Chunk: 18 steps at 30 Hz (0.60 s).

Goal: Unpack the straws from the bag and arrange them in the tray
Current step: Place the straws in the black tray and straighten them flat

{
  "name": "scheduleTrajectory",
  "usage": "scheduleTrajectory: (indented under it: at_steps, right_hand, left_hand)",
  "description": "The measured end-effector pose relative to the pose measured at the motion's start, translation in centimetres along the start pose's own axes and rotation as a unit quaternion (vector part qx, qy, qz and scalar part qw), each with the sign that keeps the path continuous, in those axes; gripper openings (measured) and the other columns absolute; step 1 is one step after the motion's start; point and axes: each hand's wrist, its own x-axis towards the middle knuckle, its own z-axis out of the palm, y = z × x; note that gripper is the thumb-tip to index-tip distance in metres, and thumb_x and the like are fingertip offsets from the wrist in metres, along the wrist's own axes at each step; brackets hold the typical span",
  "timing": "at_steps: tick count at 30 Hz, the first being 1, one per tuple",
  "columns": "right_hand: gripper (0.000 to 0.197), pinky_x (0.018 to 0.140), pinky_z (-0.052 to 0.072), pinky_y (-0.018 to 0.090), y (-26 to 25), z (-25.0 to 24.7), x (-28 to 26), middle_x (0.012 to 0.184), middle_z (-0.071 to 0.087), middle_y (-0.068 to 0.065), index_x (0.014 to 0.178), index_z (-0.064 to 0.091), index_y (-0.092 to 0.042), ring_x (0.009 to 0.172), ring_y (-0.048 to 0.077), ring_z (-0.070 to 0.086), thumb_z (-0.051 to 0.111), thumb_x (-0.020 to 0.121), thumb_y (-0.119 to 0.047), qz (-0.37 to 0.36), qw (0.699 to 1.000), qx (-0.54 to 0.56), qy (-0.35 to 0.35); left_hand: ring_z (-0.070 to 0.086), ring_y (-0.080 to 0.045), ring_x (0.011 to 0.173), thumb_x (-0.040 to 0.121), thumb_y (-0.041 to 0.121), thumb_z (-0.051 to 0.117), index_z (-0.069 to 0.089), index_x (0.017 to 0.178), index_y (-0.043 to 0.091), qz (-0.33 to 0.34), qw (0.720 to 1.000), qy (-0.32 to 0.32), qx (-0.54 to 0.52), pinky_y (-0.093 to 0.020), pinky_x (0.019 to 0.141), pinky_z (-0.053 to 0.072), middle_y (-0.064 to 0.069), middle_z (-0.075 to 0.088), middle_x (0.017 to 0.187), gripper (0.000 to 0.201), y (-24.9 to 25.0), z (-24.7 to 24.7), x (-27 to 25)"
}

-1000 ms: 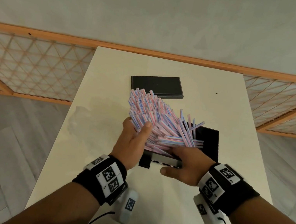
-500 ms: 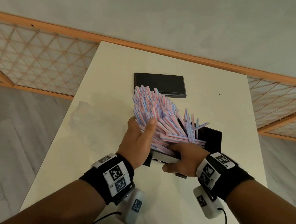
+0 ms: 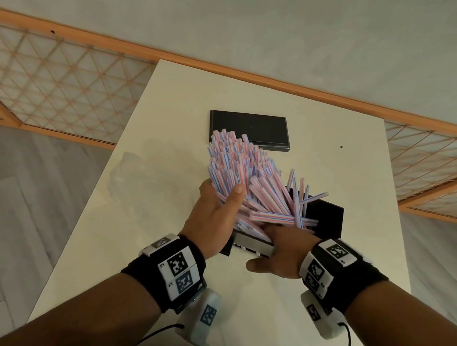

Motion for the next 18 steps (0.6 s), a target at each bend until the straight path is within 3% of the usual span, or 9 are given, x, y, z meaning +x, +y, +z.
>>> scheduleTrajectory:
  at_steps: [3,6,7,9,11,14,16,18]
  right_hand:
    - [0.062,0.087,0.053,0.033,-0.4,-0.2,0.2,0.084,0.065,-0.006,0.105,0.059,-0.023,0.086,0.019,0.064,0.055,0.076,-0.077,0.016,0.999,-0.034,-0.009]
    - [0.06,0.081,0.054,0.032,-0.4,-0.6,-0.2,0.091,0.068,-0.004,0.105,0.062,-0.022,0.085,0.019,0.064,0.059,0.072,-0.072,-0.009,0.998,-0.025,0.055]
    - [0.056,0.08,0.052,0.03,-0.2,-0.7,-0.6,0.094,0.067,-0.006,0.107,0.062,-0.023,0.086,0.018,0.063,0.061,0.072,-0.067,-0.025,0.996,-0.011,0.088]
    - [0.041,0.075,0.046,0.026,0.4,-0.7,-1.5,0.088,0.063,-0.008,0.102,0.062,-0.024,0.082,0.017,0.059,0.066,0.075,-0.055,-0.044,0.988,0.032,0.147]
    - [0.035,0.072,0.047,0.027,0.6,-0.3,-2.5,0.084,0.064,-0.009,0.097,0.064,-0.024,0.079,0.016,0.059,0.068,0.076,-0.052,-0.051,0.987,0.048,0.146]
    - [0.039,0.075,0.05,0.028,1.0,0.6,-3.5,0.085,0.067,-0.008,0.1,0.067,-0.027,0.081,0.013,0.063,0.066,0.076,-0.057,-0.041,0.99,0.084,0.109]
    - [0.043,0.069,0.048,0.026,1.9,0.2,-3.8,0.078,0.067,-0.006,0.088,0.067,-0.023,0.075,0.011,0.062,0.062,0.075,-0.064,0.008,0.978,0.124,0.168]
    - [0.038,0.061,0.039,0.027,3.1,-0.8,-3.9,0.074,0.063,-0.005,0.081,0.059,-0.019,0.073,0.017,0.059,0.063,0.082,-0.057,0.097,0.964,0.111,0.222]
  left_hand:
    - [0.061,-0.004,0.116,0.095,0.049,0.062,0.035,0.137,0.018,0.0,1.0,0.002,0.012,-0.031,0.101,0.048,0.01,0.061,0.128,0.059,-0.2,-0.1,0.1]
    - [0.057,0.02,0.095,0.085,0.032,0.08,0.036,0.13,0.019,0.011,0.998,-0.015,0.067,-0.005,0.08,0.044,0.023,0.059,0.113,0.064,-0.6,-0.5,0.0]
    - [0.058,0.019,0.093,0.081,0.03,0.083,0.037,0.129,0.019,0.016,0.996,-0.014,0.085,-0.003,0.076,0.044,0.024,0.058,0.111,0.068,-0.6,-0.7,0.0]
    - [0.062,0.003,0.098,0.078,0.034,0.085,0.038,0.129,0.021,0.013,0.994,-0.002,0.105,-0.015,0.082,0.047,0.02,0.061,0.112,0.071,-0.7,-1.1,0.2]
    - [0.065,-0.006,0.101,0.081,0.041,0.082,0.04,0.125,0.024,0.008,0.995,0.006,0.101,-0.026,0.086,0.05,0.015,0.065,0.114,0.063,-0.8,-1.4,0.4]
    - [0.065,-0.004,0.1,0.094,0.049,0.064,0.046,0.12,0.024,0.022,0.997,0.01,0.072,-0.029,0.087,0.051,0.016,0.067,0.108,0.04,-0.9,-1.2,0.3]
    - [0.061,0.001,0.1,0.095,0.056,0.05,0.047,0.122,0.02,0.019,0.999,0.01,0.038,-0.027,0.086,0.047,0.017,0.064,0.107,0.045,-0.6,-1.1,0.0]
    - [0.058,0.003,0.097,0.093,0.06,0.042,0.047,0.122,0.019,0.015,0.999,0.003,0.03,-0.022,0.081,0.045,0.017,0.062,0.106,0.05,-0.5,-1.0,-0.1]
